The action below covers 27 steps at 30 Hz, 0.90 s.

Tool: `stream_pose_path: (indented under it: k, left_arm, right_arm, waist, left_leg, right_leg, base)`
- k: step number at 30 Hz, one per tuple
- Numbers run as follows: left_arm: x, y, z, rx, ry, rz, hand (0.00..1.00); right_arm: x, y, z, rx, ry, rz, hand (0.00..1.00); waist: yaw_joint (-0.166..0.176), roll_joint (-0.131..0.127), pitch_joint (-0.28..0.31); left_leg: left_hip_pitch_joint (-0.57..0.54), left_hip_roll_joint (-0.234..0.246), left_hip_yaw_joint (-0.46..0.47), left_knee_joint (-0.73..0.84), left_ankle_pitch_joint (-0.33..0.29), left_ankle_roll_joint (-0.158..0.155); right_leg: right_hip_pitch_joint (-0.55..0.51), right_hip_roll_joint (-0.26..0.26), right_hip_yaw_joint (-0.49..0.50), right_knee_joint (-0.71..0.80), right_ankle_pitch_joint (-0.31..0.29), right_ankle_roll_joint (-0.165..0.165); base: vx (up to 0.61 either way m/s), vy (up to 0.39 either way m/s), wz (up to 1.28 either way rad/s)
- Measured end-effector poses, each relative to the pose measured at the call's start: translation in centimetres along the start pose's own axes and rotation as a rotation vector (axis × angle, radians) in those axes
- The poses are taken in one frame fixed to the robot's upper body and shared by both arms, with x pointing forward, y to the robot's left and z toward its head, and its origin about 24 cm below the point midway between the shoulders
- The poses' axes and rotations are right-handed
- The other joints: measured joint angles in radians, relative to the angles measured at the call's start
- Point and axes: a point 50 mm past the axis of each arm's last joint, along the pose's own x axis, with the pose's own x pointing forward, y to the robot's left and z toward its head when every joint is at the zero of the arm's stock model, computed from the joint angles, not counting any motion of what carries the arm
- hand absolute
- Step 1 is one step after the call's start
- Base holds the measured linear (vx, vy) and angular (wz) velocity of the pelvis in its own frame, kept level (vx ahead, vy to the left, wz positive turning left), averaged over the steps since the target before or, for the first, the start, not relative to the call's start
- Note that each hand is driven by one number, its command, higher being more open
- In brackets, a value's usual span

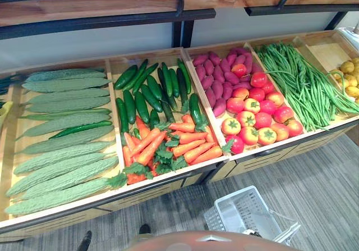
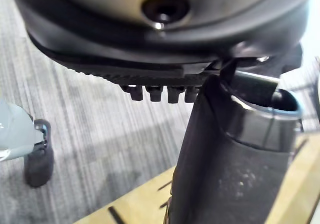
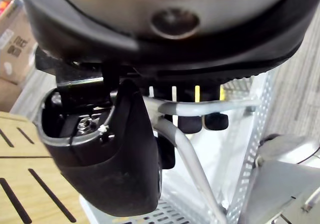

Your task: Pick vegetable in the basket

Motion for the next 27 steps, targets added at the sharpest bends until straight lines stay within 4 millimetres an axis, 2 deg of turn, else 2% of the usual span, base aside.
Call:
stream_pose_path:
  k: [2, 3, 6, 8, 9, 11, 12, 13, 14, 15, 17, 18, 19, 20, 21, 22, 23, 24, 25, 26, 27]
  left_arm:
    - [0.2, 0.7, 0.5, -0.12, -0.001, 0.076, 1.0]
    - [0.3, 1.2, 1.2, -0.176, -0.016, 0.119, 1.0]
    - [0.5, 1.0, 3.9, -0.283, -0.103, 0.152, 1.0]
    - [0.4, -0.5, 7.7, -0.337, -0.223, 0.125, 1.0]
    - [0.2, -1.0, 8.9, -0.354, -0.264, 0.11, 1.0]
    - [-1.2, -3.5, 13.5, -0.406, -0.441, 0.023, 1.0]
    - [-2.6, -5.4, 16.3, -0.432, -0.548, -0.046, 1.0]
    - [-3.4, -6.5, 17.6, -0.445, -0.602, -0.086, 1.0]
    - [-5.2, -8.4, 20.0, -0.446, -0.704, -0.164, 1.0]
    - [-6.6, -9.7, 21.6, -0.448, -0.776, -0.226, 1.0]
    - [-10.7, -13.5, 24.7, -0.42, -0.934, -0.406, 1.0]
    - [-12.0, -14.4, 25.3, -0.423, -0.966, -0.459, 1.0]
    - [-14.6, -16.1, 26.5, -0.416, -1.037, -0.572, 1.0]
    - [-15.8, -16.9, 27.1, -0.393, -1.075, -0.634, 1.0]
    - [-18.8, -18.8, 28.3, -0.281, -1.18, -0.792, 1.0]
    - [-20.7, -19.9, 28.8, -0.217, -1.239, -0.883, 1.0]
    - [-21.7, -20.5, 29.0, -0.184, -1.267, -0.938, 1.0]
    - [-23.4, -21.5, 28.9, -0.143, -1.302, -1.029, 1.0]
    - [-23.7, -21.9, 28.9, -0.201, -1.271, -1.04, 1.0]
    - [-23.6, -21.7, 29.3, -0.237, -1.258, -1.034, 1.0]
    - [-23.6, -21.7, 29.5, -0.241, -1.25, -1.038, 1.0]
  right_arm:
    - [0.0, -0.5, 0.0, 0.03, 0.006, -0.02, 0.0]
    - [0.0, -0.9, -0.2, 0.044, 0.012, -0.033, 0.0]
    - [-0.1, -1.2, -0.8, 0.065, 0.034, -0.05, 0.0]
    - [-0.1, -1.4, -1.0, 0.081, 0.042, -0.058, 0.0]
    - [-0.1, -1.4, -1.0, 0.08, 0.042, -0.058, 0.0]
    - [-0.1, -1.2, -0.9, 0.076, 0.037, -0.054, 0.0]
    - [-0.2, -1.0, -1.0, 0.069, 0.035, -0.056, 0.0]
    - [-0.2, -0.9, -1.0, 0.062, 0.033, -0.055, 0.0]
    - [-0.2, -0.6, -0.8, 0.055, 0.025, -0.047, 0.0]
    - [-0.2, -0.4, -0.7, 0.05, 0.017, -0.038, 0.0]
    - [-0.2, 0.2, -0.4, 0.034, 0.004, -0.019, 0.0]
    - [-0.2, 0.3, -0.4, 0.026, 0.004, -0.014, 0.0]
    - [-0.2, 0.6, -0.3, 0.004, -0.002, 0.001, 0.0]
    - [-0.2, 0.7, -0.2, -0.013, -0.007, 0.008, 0.0]
    - [-0.2, 1.0, 0.0, -0.038, -0.019, 0.03, 0.0]
    - [-0.2, 1.2, 0.2, -0.042, -0.027, 0.041, 0.0]
    - [-0.2, 1.2, 0.4, -0.048, -0.035, 0.048, 0.0]
    - [-0.2, 1.3, 1.0, -0.05, -0.063, 0.063, 0.0]
    - [-0.3, 1.3, 1.2, -0.06, -0.079, 0.08, 0.0]
    - [-0.3, 1.3, 1.1, -0.066, -0.085, 0.092, 0.0]
    - [-0.3, 1.0, 1.1, -0.068, -0.084, 0.091, 0.0]
  waist:
    - [0.002, 0.005, 0.005]
    - [0.003, 0.006, 0.005]
    - [0.012, 0.005, 0.005]
    - [0.022, 0.006, 0.005]
    - [0.022, 0.005, 0.005]
    - [0.03, 0.003, 0.006]
    - [0.039, 0.001, 0.005]
    - [0.044, -0.001, 0.005]
    - [0.045, -0.003, 0.005]
    - [0.045, -0.004, 0.005]
    - [0.043, -0.007, 0.003]
    - [0.043, -0.007, 0.002]
    - [0.044, -0.011, -0.001]
    - [0.044, -0.012, -0.002]
    - [0.043, -0.011, -0.002]
    - [0.044, -0.004, 0.001]
    - [0.043, 0.007, 0.003]
    - [0.035, 0.045, 0.01]
    - [0.027, 0.051, 0.002]
    - [0.023, 0.031, -0.002]
    - [0.015, 0.025, -0.003]
  left_leg:
    - [-0.003, -0.001, -0.006, 0.0, 0.004, 0.001]
    - [-0.001, -0.001, -0.008, 0.0, -0.001, 0.0]
    - [-0.004, 0.005, -0.008, 0.0, 0.0, 0.0]
    - [-0.01, 0.01, 0.0, 0.0, 0.0, 0.0]
    - [-0.013, 0.011, 0.0, 0.0, 0.0, -0.001]
    - [-0.017, 0.012, 0.001, 0.0, -0.005, -0.007]
    - [-0.017, 0.012, 0.001, 0.0, -0.01, -0.011]
    - [-0.017, 0.012, 0.002, 0.0, -0.009, -0.012]
    - [-0.017, 0.011, 0.001, 0.001, -0.008, -0.014]
    - [-0.016, 0.008, -0.001, 0.001, -0.007, -0.013]
    - [-0.003, 0.003, 0.001, 0.006, -0.01, -0.009]
    - [0.0, 0.003, 0.007, 0.006, -0.011, -0.01]
    - [0.003, 0.004, 0.012, 0.006, -0.011, -0.009]
    - [0.004, 0.006, 0.014, 0.006, -0.011, -0.009]
    - [0.014, 0.017, 0.022, 0.007, -0.013, -0.007]
    - [0.024, 0.036, 0.034, 0.007, -0.013, -0.006]
    - [0.03, 0.05, 0.033, 0.007, -0.013, -0.006]
    - [0.046, 0.088, 0.037, 0.008, -0.013, -0.006]
    - [0.054, 0.098, 0.047, 0.011, -0.015, -0.01]
    - [0.045, 0.084, 0.051, 0.034, -0.042, -0.027]
    - [0.042, 0.078, 0.046, 0.051, -0.071, -0.038]
  right_leg:
    - [0.003, 0.001, -0.007, -0.005, -0.002, -0.003]
    - [0.011, 0.0, -0.016, -0.006, -0.01, -0.015]
    - [0.013, 0.001, -0.025, -0.006, -0.021, -0.021]
    - [0.012, 0.005, -0.031, -0.008, -0.028, -0.024]
    - [0.012, 0.006, -0.033, -0.008, -0.03, -0.024]
    - [0.011, 0.007, -0.035, -0.009, -0.032, -0.03]
    - [0.017, 0.007, -0.035, -0.006, -0.03, -0.03]
    - [0.018, 0.007, -0.035, -0.006, -0.027, -0.024]
    - [0.02, 0.006, -0.033, -0.007, -0.027, -0.024]
    - [0.021, 0.005, -0.027, -0.007, -0.027, -0.024]
    - [0.031, 0.007, -0.01, -0.002, -0.026, -0.024]
    - [0.03, 0.006, 0.004, 0.001, -0.025, -0.025]
    - [0.029, 0.006, 0.02, 0.009, -0.023, -0.026]
    - [0.027, 0.007, 0.03, 0.017, -0.022, -0.026]
    - [0.018, 0.014, 0.05, 0.045, -0.017, -0.024]
    - [0.003, 0.021, 0.066, 0.081, -0.015, -0.025]
    - [-0.016, 0.029, 0.074, 0.128, -0.015, -0.026]
    - [-0.07, 0.044, 0.089, 0.202, -0.043, -0.032]
    - [-0.058, 0.068, 0.089, 0.034, -0.041, -0.034]
    - [-0.059, 0.062, 0.089, -0.056, 0.055, -0.035]
    - [-0.066, 0.052, 0.081, -0.047, 0.072, -0.026]
  base:
    - [-0.13, -0.003, 0.19]
    - [-0.11, -0.001, 0.2]
    - [-0.05, -0.005, 0.12]
    - [0.01, -0.024, 0.11]
    - [0.04, -0.022, 0.13]
    - [0.1, -0.018, 0.04]
    - [0.14, -0.018, -0.01]
    - [0.16, -0.023, 0.02]
    - [0.12, -0.016, 0.06]
    - [0.16, -0.012, 0.12]
    - [0.17, -0.008, 0.1]
    - [0.16, 0.007, 0.01]
    - [0.14, 0.018, -0.02]
    - [0.15, 0.013, -0.02]
    - [0.14, -0.012, -0.15]
    - [0.1, -0.038, -0.2]
    - [0.06, -0.064, -0.26]
    - [-0.01, -0.067, -0.22]
    - [0.0, -0.085, -0.17]
    - [0.01, -0.084, 0.0]
    - [0.08, -0.089, 0.14]
